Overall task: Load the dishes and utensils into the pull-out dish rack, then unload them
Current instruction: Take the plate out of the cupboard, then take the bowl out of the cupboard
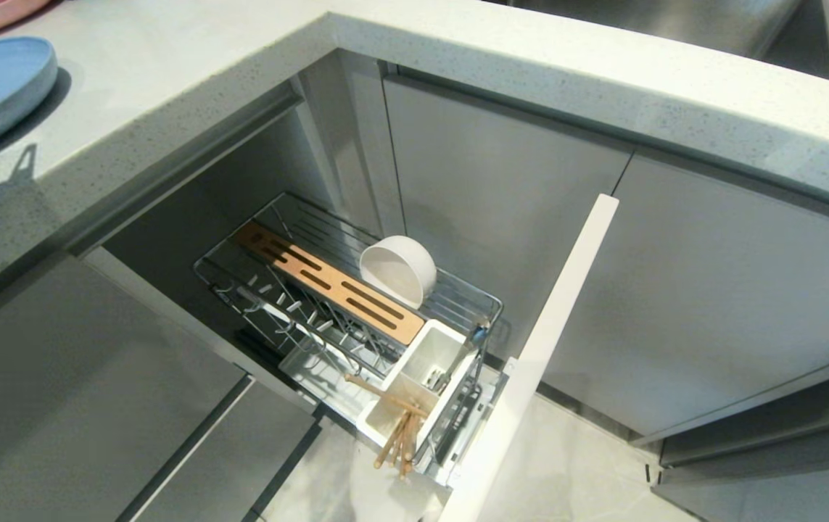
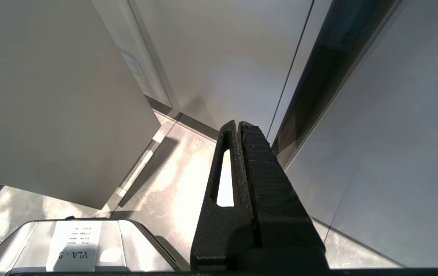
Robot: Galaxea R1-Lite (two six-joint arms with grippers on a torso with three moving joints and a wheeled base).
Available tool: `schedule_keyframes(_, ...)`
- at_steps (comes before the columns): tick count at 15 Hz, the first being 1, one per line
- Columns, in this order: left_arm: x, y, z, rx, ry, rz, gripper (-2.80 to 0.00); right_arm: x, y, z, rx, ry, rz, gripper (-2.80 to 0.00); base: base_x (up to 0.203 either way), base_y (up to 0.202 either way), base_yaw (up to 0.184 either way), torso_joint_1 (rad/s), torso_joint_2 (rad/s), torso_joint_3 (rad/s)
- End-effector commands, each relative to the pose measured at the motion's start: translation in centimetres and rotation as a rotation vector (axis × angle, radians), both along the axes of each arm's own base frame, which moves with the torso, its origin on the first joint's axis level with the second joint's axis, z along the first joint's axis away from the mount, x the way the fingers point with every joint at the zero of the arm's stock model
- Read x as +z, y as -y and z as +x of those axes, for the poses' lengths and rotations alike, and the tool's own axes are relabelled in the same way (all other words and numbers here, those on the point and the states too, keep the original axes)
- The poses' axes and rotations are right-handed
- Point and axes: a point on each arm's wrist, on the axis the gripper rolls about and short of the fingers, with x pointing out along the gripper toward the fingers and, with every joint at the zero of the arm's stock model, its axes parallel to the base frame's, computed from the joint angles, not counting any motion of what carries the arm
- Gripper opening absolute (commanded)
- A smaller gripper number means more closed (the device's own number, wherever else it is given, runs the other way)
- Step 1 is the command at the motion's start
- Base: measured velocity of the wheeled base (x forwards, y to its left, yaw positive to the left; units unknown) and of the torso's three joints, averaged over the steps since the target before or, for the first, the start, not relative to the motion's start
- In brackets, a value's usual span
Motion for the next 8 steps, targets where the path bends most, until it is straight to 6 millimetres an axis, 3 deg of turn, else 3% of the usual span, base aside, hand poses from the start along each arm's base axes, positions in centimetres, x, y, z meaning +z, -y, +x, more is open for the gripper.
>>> schedule_keyframes(1,1.1,-0.8,-3.7,-0.132,0.167,-0.270,0.00,-0.1,0.0,0.0,0.000,0.003,0.000,-2.80,0.000,0.000,0.000,0.000,0.00,0.000)
schedule_keyframes(3,0.9,-0.8,-4.4,-0.228,0.231,-0.445,0.00,-0.1,0.0,0.0,0.001,0.003,0.000,-2.80,0.000,0.000,0.000,0.000,0.00,0.000)
schedule_keyframes(4,0.7,-0.7,-4.4,-0.287,0.246,-0.511,-2.80,-0.1,0.0,0.0,-0.001,0.002,0.000,-2.80,0.000,0.000,0.000,0.000,0.00,0.000)
schedule_keyframes(8,0.7,1.0,-3.5,-0.445,0.238,-0.697,-2.80,0.0,0.0,0.0,0.000,0.004,0.000,-2.80,0.000,0.000,0.000,0.000,0.00,0.000)
